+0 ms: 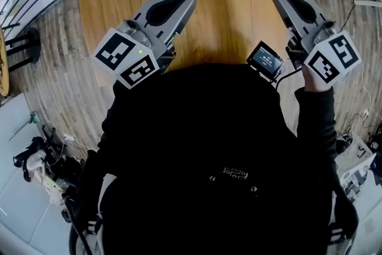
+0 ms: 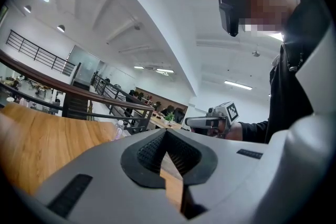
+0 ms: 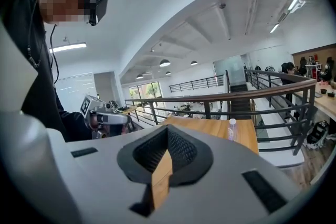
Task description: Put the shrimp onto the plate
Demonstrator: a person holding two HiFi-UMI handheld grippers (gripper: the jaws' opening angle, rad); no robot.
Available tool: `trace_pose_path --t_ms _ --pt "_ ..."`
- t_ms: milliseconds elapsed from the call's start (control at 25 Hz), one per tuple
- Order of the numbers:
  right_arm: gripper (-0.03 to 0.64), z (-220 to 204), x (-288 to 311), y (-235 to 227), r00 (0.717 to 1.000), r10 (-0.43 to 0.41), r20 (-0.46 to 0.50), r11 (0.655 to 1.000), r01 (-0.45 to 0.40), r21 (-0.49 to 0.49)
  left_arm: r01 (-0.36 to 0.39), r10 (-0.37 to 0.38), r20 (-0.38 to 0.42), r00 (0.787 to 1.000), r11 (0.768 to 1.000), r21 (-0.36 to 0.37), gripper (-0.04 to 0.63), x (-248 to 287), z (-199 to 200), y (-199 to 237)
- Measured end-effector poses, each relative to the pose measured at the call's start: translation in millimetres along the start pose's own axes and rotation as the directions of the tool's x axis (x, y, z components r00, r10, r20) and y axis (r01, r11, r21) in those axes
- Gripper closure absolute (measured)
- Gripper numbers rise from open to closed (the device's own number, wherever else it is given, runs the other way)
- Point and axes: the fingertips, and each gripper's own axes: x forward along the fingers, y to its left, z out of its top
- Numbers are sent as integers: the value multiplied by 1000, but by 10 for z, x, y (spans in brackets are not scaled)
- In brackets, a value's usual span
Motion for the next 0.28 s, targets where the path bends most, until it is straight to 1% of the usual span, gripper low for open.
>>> trace_pose_path --t_ms 120,280 --pt "598 -58 51 57 1000 3 3 1000 -3 -23 -13 13 -19 1000 1000 -3 592 -84 -149 51" --pt "598 -18 33 88 1000 8 -12 998 -9 -57 -47 47 -2 999 998 -35 592 -157 -114 85"
